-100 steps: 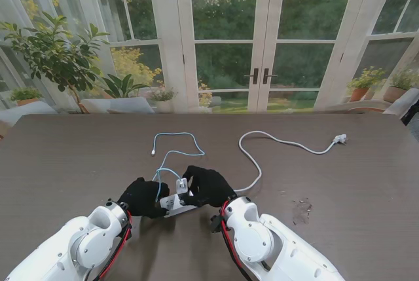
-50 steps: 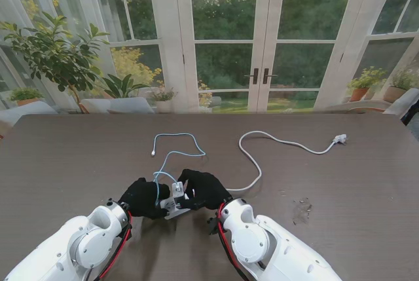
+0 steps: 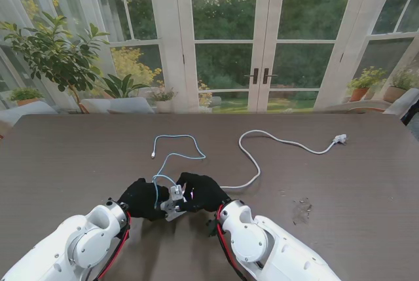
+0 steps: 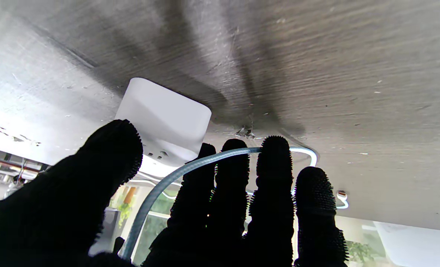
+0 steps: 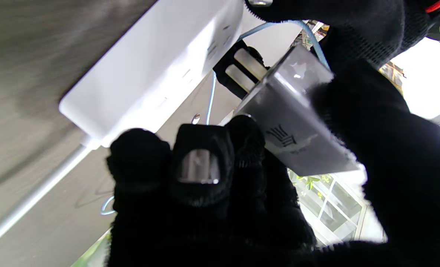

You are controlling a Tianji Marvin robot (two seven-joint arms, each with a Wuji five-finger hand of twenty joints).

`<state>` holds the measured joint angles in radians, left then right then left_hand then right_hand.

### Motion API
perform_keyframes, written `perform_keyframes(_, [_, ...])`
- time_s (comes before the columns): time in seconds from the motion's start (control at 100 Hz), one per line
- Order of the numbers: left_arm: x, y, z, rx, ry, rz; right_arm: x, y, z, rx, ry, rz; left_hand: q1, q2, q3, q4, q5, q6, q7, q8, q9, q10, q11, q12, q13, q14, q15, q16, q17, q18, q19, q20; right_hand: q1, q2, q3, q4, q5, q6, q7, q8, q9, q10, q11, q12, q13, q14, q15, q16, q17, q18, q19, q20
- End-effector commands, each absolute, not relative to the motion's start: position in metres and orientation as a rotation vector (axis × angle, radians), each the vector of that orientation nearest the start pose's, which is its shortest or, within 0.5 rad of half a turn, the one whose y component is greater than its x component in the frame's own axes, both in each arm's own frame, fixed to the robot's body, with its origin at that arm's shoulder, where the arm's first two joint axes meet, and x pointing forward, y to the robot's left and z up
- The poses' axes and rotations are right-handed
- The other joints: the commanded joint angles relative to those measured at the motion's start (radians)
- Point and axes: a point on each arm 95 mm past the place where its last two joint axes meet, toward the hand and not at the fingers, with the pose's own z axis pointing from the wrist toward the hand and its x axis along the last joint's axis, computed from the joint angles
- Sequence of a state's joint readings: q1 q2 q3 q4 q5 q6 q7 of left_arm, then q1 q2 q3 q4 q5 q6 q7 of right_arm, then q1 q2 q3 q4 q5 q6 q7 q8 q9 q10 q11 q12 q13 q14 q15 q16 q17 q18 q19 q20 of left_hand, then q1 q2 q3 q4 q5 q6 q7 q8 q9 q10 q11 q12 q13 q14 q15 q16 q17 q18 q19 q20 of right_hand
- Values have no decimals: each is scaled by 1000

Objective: Set up the charging station

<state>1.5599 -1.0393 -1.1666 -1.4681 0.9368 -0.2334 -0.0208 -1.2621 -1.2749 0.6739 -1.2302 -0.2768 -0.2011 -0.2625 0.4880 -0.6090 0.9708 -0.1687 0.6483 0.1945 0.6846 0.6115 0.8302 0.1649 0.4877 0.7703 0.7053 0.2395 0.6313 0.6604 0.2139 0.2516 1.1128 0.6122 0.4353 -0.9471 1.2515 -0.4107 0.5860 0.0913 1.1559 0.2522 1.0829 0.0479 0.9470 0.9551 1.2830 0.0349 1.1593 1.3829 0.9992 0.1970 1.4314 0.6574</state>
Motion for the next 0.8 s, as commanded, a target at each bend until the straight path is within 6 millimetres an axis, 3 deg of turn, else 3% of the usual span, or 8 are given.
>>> perform_keyframes(0.0, [383,10,-380,-1234,1808,-1491,398,172,-384,-1770,-1421,-2219,1,23,14,20,31,-36,13,-2,15,-15,1,11,21,12,7,15,3,25,31,23,91,118,192,43,135,-246,341,57,44,-35,-5,-9,29,4,-22,-645,-3,13,-11,-2])
perform_keyframes(0.16, [386,8,-382,-1246,1797,-1477,398,172,-387,-1774,-1414,-2210,-35,86,-66,22,32,-24,-21,-12,10,-4,1,16,14,25,13,21,-11,47,22,30,93,120,192,44,135,-247,340,57,45,-34,-6,-9,31,4,-23,-645,-5,12,-12,-2])
perform_keyframes(0.32, [386,8,-382,-1264,1778,-1476,398,170,-385,-1773,-1401,-2222,-63,99,-119,19,34,-20,-32,-14,9,-1,2,18,9,33,14,24,-21,56,16,36,94,117,192,45,135,-252,338,56,43,-35,-7,-10,29,9,-34,-649,-16,11,-16,-1])
perform_keyframes(0.61, [390,6,-387,-1263,1787,-1472,401,168,-382,-1764,-1439,-2219,-32,131,-95,34,32,-17,-77,-31,16,-7,9,24,18,29,23,27,-12,54,25,50,82,128,175,48,138,-307,315,61,39,-65,-44,-37,22,38,-190,-707,-135,65,-73,-10])
perform_keyframes(0.73, [391,5,-389,-1259,1794,-1464,403,166,-382,-1767,-1440,-2216,13,116,-59,40,75,-34,-67,-28,46,-15,23,29,45,28,38,30,5,61,36,56,82,127,175,49,138,-307,315,62,41,-63,-45,-39,24,40,-200,-707,-143,68,-74,-11])
perform_keyframes(0.77, [391,5,-389,-1258,1795,-1463,403,166,-382,-1768,-1440,-2216,64,81,-70,-18,84,-60,-21,4,65,-25,32,36,55,28,43,30,10,65,39,57,82,126,176,49,138,-307,315,62,42,-62,-45,-39,25,38,-200,-706,-144,67,-73,-11])
perform_keyframes(0.79, [391,5,-390,-1258,1795,-1463,403,166,-382,-1768,-1440,-2216,82,66,-73,-32,90,-70,-7,10,74,-30,35,37,61,28,45,30,15,67,41,57,81,126,176,49,138,-307,314,62,43,-62,-45,-40,25,41,-200,-705,-144,67,-72,-11])
